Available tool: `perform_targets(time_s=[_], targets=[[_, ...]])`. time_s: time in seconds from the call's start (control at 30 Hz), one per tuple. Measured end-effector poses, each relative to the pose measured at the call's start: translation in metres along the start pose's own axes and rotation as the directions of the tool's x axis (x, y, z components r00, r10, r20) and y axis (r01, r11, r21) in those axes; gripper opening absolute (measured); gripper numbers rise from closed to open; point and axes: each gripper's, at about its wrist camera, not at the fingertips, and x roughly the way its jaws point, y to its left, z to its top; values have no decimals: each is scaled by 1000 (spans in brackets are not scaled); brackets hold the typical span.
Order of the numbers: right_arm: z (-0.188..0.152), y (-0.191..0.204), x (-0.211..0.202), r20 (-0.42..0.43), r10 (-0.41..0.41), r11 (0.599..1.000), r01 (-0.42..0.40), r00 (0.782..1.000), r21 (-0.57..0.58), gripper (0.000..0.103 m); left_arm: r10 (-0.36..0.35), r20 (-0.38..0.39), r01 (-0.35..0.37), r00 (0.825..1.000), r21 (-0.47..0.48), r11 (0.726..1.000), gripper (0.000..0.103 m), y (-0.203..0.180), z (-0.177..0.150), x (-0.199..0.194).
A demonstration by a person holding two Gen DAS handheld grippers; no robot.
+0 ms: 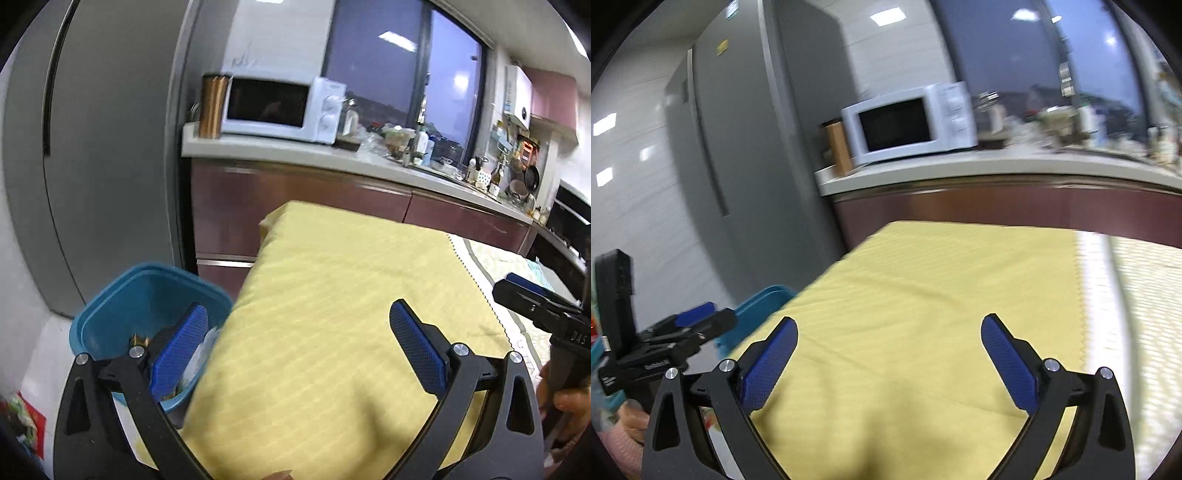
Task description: Collect trash
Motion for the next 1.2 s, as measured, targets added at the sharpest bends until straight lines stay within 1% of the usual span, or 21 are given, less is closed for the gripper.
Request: perform_targets(time_s=[0.07, 0.23, 0.43, 0.57, 0.87, 1.07, 1.2], targets=[[-4, -12, -13, 31, -60, 998, 60, 998, 2, 96, -16, 31, 15, 999, 18, 1000, 97, -17, 0, -5], [-13, -35, -36, 79, -136, 991, 134, 988, 25, 96, -21, 80, 16, 997, 54, 998, 97, -47, 3, -12], [-21, -48, -53, 118, -178, 984, 174, 977, 43, 96, -2, 140, -14, 990, 112, 994, 97, -77, -1, -26], [-23, -46, -59, 140, -200, 980, 196, 970, 36, 96, -5, 139, -13, 990, 124, 992, 97, -89, -7, -32], [-27, -42, -67, 169, -211, 977, 211, 963, 23, 96, 18, 135, -32, 991, 101, 994, 97, -84, -3, -25], [-28, -37, -69, 176, -221, 975, 222, 959, 13, 96, 42, 150, -55, 988, 86, 995, 97, -78, -3, -29], [-29, -34, -73, 195, -226, 973, 229, 954, 8, 96, 52, 165, -66, 985, 86, 994, 97, -76, -4, -33]])
